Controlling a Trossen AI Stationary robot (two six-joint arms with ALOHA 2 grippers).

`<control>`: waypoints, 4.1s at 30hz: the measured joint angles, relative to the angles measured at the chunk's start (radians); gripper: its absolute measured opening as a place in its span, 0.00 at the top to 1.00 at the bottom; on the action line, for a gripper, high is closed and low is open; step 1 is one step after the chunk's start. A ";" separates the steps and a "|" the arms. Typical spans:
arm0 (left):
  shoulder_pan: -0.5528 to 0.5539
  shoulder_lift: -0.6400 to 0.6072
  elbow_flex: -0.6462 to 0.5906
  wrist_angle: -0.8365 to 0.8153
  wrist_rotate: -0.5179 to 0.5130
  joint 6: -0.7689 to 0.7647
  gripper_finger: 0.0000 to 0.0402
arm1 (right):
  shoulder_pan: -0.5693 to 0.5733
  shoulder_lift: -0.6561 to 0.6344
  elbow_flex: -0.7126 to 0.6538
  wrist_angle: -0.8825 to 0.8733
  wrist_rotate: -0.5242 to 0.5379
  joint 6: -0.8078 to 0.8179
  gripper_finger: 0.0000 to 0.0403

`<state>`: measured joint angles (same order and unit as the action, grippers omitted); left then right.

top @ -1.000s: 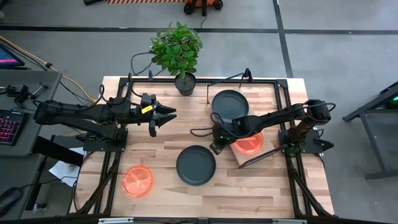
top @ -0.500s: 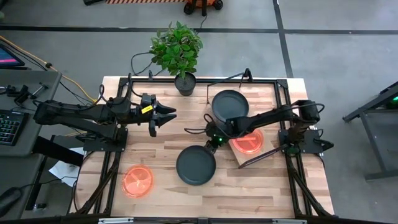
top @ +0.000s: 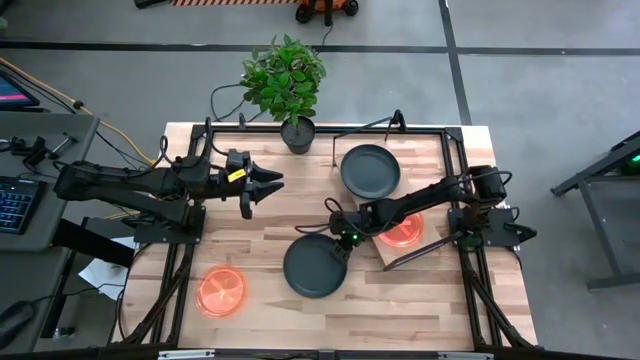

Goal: Place and stack plates onto a shelf
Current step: Stack the black plate on top of the stacked black plates on the shelf, then stack the black plate on top the stacked black plates on the shelf

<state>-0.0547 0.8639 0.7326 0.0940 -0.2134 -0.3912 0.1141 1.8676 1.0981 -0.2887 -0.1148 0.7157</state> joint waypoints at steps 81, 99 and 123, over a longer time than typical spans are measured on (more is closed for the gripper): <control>0.000 0.000 0.000 -0.029 -0.018 0.017 0.68 | -0.014 -0.071 0.000 -0.054 0.081 0.094 0.60; 0.000 0.000 0.000 -0.040 -0.018 0.001 0.68 | 0.021 -0.014 0.000 -0.024 0.089 0.166 0.60; 0.000 0.000 0.000 -0.045 -0.018 0.001 0.68 | -0.013 0.011 -0.004 0.084 -0.126 0.193 0.99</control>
<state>-0.0547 0.8639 0.7324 0.0488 -0.2314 -0.3901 0.1008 1.8790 1.0945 -0.2050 -0.2406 0.9086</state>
